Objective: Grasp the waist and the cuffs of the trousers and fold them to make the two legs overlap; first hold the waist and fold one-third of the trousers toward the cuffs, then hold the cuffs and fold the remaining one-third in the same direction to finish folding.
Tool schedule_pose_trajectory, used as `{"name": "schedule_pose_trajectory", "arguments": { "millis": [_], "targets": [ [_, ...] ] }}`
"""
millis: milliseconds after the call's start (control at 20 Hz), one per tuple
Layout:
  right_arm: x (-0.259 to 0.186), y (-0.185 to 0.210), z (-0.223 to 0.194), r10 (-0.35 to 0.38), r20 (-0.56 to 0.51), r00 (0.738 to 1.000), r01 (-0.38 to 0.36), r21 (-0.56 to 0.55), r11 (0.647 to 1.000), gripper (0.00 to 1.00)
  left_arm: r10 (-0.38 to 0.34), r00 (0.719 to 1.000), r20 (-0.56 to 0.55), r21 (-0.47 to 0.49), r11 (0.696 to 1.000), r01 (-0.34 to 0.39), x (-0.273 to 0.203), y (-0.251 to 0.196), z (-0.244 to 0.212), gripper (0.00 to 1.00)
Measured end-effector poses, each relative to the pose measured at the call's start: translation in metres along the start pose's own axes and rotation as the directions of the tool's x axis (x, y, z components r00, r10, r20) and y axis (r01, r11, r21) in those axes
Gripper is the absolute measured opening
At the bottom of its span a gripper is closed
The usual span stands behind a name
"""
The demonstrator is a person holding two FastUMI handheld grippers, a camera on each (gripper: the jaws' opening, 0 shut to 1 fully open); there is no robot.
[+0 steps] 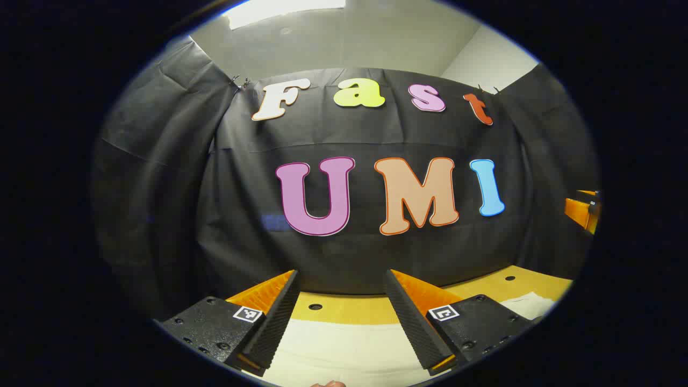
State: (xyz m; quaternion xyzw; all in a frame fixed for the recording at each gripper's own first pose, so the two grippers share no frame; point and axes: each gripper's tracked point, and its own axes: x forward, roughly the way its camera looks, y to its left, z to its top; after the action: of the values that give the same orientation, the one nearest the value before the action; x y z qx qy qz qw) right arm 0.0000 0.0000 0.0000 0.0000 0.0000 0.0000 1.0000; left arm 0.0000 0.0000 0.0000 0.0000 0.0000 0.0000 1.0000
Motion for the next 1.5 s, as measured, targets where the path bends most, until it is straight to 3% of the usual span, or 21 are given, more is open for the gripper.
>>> {"name": "schedule_pose_trajectory", "arguments": {
  "millis": [850, 1300, 1500],
  "targets": [
    [0.003, -0.011, 0.0, -0.025, -0.025, 0.999, 0.025, -0.012, 1.0, 0.98, -0.026, 0.999, 0.023, 0.019, 0.999, 0.026, 0.007, -0.004, 0.009, 0.96],
    [-0.012, -0.035, -0.026, -0.006, -0.092, 0.996, -0.007, -0.133, 0.991, 0.97, -0.024, 1.0, 0.019, 0.009, 1.0, 0.024, 0.008, -0.007, 0.008, 0.98],
    [-0.015, -0.047, -0.025, -0.025, -0.099, 0.995, 0.014, -0.111, 0.994, 0.97, -0.027, 1.0, 0.004, 0.032, 0.999, 0.027, 0.005, -0.005, -0.004, 0.96]
  ]
}}
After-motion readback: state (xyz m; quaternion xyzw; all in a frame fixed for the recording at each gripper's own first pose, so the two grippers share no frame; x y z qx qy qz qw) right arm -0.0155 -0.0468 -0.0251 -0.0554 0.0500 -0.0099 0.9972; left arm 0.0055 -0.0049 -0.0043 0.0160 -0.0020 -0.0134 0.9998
